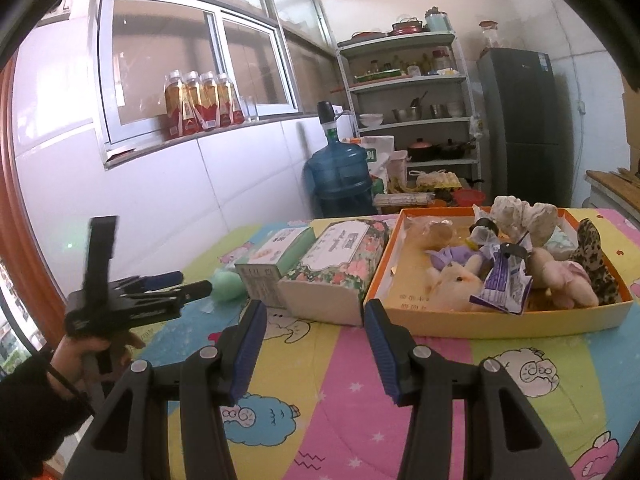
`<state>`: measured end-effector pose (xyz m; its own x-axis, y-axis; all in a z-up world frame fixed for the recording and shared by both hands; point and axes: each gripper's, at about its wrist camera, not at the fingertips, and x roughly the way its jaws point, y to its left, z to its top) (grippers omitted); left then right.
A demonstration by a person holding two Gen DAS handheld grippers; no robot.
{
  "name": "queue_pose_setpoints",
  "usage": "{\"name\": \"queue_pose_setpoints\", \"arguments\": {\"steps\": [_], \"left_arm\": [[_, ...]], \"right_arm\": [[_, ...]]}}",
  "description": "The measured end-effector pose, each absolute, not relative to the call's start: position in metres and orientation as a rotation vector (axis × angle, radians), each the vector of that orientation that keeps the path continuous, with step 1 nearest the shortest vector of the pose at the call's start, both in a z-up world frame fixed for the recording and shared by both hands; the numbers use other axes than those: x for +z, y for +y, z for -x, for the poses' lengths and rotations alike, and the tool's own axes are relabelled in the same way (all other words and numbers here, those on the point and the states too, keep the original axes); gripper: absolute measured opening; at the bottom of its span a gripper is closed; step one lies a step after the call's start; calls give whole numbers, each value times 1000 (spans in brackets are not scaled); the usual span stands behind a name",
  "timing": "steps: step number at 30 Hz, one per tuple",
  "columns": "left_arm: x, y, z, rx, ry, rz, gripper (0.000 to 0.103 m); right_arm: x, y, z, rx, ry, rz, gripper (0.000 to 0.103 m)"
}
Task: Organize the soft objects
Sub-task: 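Grasp the green bagged ball with the left tool while the right tool grasps the white tissue pack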
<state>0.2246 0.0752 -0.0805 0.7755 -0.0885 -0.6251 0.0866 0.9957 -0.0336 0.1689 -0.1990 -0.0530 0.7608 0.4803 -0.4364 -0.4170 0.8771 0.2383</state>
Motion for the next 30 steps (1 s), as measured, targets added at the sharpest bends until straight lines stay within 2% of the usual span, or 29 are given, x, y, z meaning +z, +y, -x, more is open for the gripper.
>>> {"name": "queue_pose_setpoints", "arguments": {"steps": [11, 17, 18, 19, 22, 30], "left_arm": [[-109, 90, -280, -150, 857, 91, 74], [-113, 92, -296, -146, 884, 121, 74], [-113, 92, -297, -148, 882, 118, 69], [-113, 91, -297, -159, 880, 121, 59], [-112, 90, -295, -172, 872, 117, 47], [-103, 94, -264, -179, 815, 152, 46]], "right_arm": [[-62, -206, -177, 474, 536, -155, 51], [-70, -207, -185, 477, 562, -174, 51], [-71, -207, -185, 479, 567, -176, 51], [-73, -206, -187, 478, 573, -175, 51], [-76, -201, -188, 479, 583, -165, 51], [-75, -197, -187, 497, 583, -146, 51]]}}
